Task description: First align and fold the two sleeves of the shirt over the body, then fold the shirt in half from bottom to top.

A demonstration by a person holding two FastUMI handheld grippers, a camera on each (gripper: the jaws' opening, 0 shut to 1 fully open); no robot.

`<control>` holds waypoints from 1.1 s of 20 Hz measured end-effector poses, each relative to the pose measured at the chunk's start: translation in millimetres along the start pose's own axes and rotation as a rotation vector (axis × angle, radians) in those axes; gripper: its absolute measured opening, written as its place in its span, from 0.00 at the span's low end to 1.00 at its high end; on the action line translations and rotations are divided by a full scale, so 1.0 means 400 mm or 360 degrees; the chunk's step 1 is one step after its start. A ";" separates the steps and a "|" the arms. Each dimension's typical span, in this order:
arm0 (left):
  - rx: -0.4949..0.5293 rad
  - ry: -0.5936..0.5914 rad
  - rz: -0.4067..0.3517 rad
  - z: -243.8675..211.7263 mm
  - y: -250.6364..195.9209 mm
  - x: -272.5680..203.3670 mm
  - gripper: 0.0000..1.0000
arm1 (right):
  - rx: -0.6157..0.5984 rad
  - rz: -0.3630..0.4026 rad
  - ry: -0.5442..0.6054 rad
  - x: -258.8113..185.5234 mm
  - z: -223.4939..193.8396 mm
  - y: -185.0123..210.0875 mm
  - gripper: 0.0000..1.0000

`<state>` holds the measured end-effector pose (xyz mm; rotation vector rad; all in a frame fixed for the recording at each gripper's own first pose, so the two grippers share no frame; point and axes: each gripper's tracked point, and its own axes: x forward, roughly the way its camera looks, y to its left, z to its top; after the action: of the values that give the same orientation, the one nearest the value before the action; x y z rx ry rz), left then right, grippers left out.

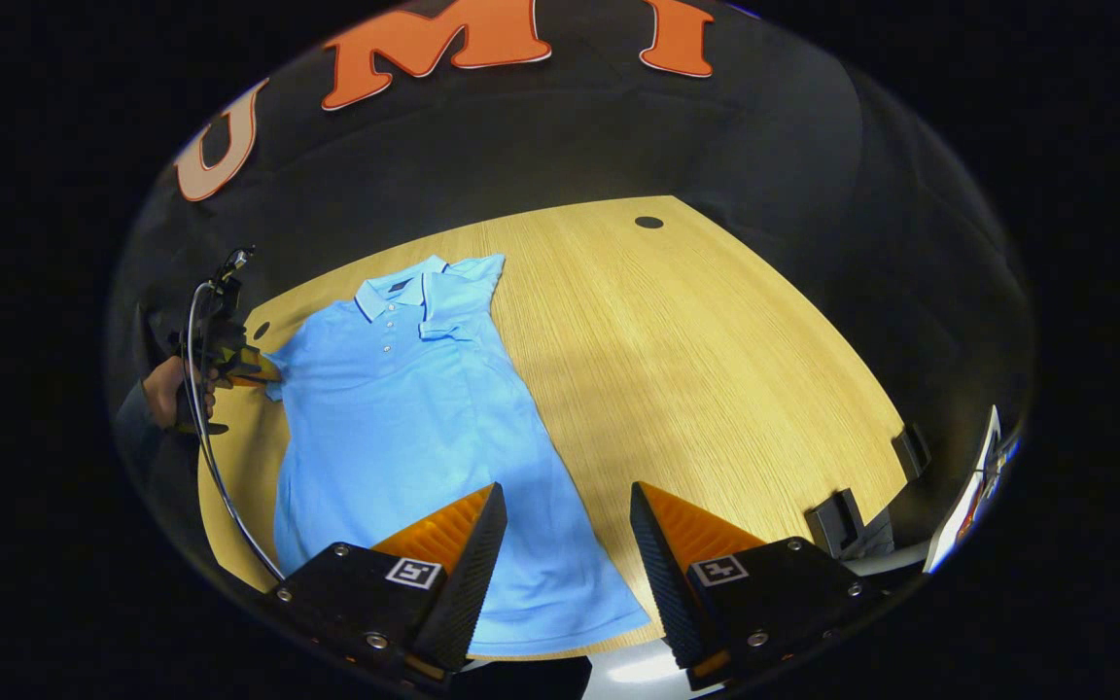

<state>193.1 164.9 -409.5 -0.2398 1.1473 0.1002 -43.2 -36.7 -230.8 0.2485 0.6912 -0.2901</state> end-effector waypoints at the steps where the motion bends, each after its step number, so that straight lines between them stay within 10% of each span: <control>1: -0.0030 -0.0030 -0.0054 0.009 -0.012 -0.003 0.15 | -0.0002 0.0001 0.0004 0.000 -0.004 -0.001 0.78; 22: 0.0246 -0.0303 -0.0728 0.095 -0.425 -0.190 0.08 | -0.0032 0.0003 0.0081 -0.037 -0.070 -0.030 0.78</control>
<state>230.0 12.5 -302.0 -0.3415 0.8828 -0.3615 -74.6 -36.4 -243.7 0.2382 0.7439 -0.2759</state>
